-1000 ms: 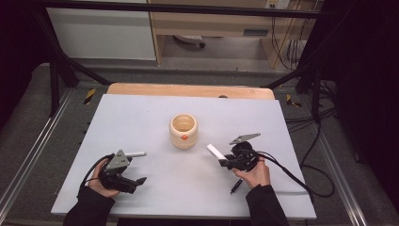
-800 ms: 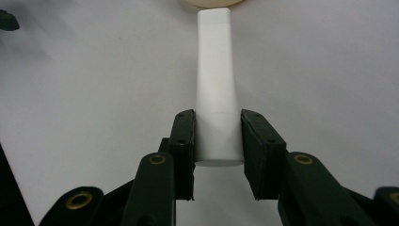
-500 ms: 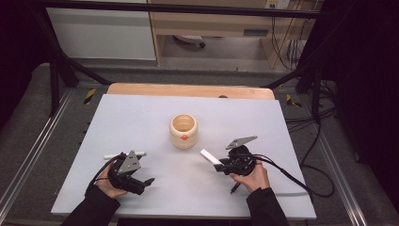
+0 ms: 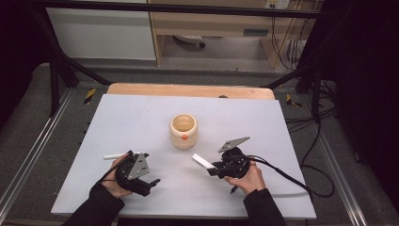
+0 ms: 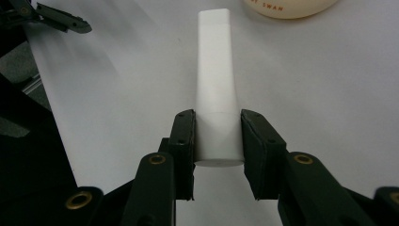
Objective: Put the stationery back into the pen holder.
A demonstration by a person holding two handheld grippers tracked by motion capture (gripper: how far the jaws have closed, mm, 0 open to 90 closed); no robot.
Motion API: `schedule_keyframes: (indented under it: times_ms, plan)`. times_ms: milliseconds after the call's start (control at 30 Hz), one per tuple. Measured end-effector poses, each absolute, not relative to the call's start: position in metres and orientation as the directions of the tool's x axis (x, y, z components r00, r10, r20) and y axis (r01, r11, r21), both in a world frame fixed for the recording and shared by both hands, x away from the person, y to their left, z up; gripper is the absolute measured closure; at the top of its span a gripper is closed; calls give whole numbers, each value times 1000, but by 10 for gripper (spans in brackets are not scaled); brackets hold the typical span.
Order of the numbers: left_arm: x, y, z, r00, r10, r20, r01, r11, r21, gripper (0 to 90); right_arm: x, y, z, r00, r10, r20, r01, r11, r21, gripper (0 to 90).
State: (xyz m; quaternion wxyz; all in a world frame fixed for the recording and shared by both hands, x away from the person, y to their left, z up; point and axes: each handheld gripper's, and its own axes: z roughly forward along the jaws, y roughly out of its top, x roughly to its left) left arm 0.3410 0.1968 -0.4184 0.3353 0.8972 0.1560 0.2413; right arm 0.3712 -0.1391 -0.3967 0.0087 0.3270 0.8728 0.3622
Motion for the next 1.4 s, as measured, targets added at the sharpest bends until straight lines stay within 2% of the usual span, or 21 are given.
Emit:
schedule_keyframes:
  times_ms: [767,1000,1400]
  plan:
    - [336,155,-418,792,213,572,-173,-821,544,134,369,-112,-394,-824,509,247,538,572,619,672]
    - [332,144,-418,743,116,659,-276,-845,459,160,369,-108,-393,-826,501,259,540,570,619,671]
    - [327,125,-421,672,-4,740,-404,-840,363,274,369,-104,-393,-825,496,271,547,578,606,671]
